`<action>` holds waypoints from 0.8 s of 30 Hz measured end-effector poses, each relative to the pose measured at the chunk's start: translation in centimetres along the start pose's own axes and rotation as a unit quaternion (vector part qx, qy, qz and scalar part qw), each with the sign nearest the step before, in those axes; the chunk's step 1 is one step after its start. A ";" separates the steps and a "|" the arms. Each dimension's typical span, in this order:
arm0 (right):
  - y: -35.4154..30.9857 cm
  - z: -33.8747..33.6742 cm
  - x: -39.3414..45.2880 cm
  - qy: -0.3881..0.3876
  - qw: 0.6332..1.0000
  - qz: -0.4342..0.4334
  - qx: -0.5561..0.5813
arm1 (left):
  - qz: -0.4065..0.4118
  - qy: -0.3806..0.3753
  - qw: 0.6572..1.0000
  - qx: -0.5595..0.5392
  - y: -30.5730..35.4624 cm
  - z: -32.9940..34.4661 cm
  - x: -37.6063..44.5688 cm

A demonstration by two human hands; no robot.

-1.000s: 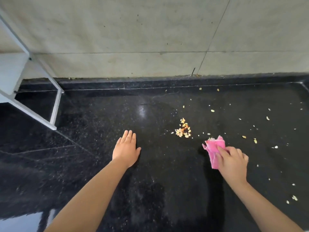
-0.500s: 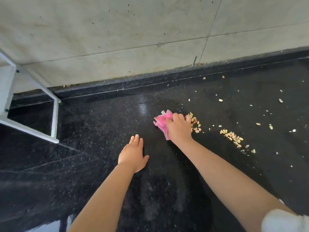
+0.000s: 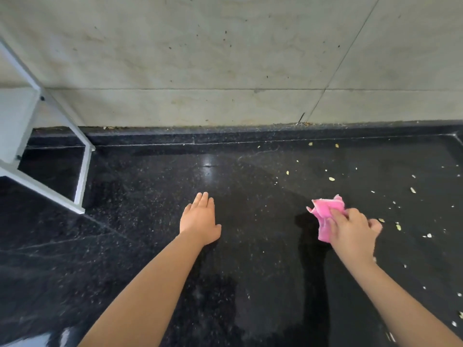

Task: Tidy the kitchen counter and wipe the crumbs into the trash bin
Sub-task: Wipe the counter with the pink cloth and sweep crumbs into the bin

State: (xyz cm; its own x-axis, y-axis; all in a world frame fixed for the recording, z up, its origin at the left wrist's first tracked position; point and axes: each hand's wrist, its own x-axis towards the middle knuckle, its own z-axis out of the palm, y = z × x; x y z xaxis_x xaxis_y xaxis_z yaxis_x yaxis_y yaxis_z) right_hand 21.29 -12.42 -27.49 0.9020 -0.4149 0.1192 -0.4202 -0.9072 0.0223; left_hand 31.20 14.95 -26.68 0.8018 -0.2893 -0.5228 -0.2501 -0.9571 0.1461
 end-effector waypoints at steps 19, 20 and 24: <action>-18.3 3.0 15.4 -0.145 0.977 -0.158 -0.006 | 0.001 -0.087 0.994 0.061 -0.5 -0.9 2.7; -16.9 3.1 15.8 -0.140 0.982 -0.125 -0.006 | -0.002 -0.092 0.993 0.068 -0.3 -1.0 2.7; -9.8 3.1 15.6 -0.146 0.989 0.003 -0.009 | -0.014 -0.105 0.988 0.116 0.8 -1.8 2.9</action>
State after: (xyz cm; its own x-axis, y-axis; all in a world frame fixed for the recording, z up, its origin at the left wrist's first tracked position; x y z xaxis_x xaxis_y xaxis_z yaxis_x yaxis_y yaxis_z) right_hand 39.82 -10.24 -28.95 0.8884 -0.4252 -0.1728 -0.4249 -0.9043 0.0404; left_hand 34.30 13.29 -26.62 0.6856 -0.2311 -0.6903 -0.3671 -0.9286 -0.0538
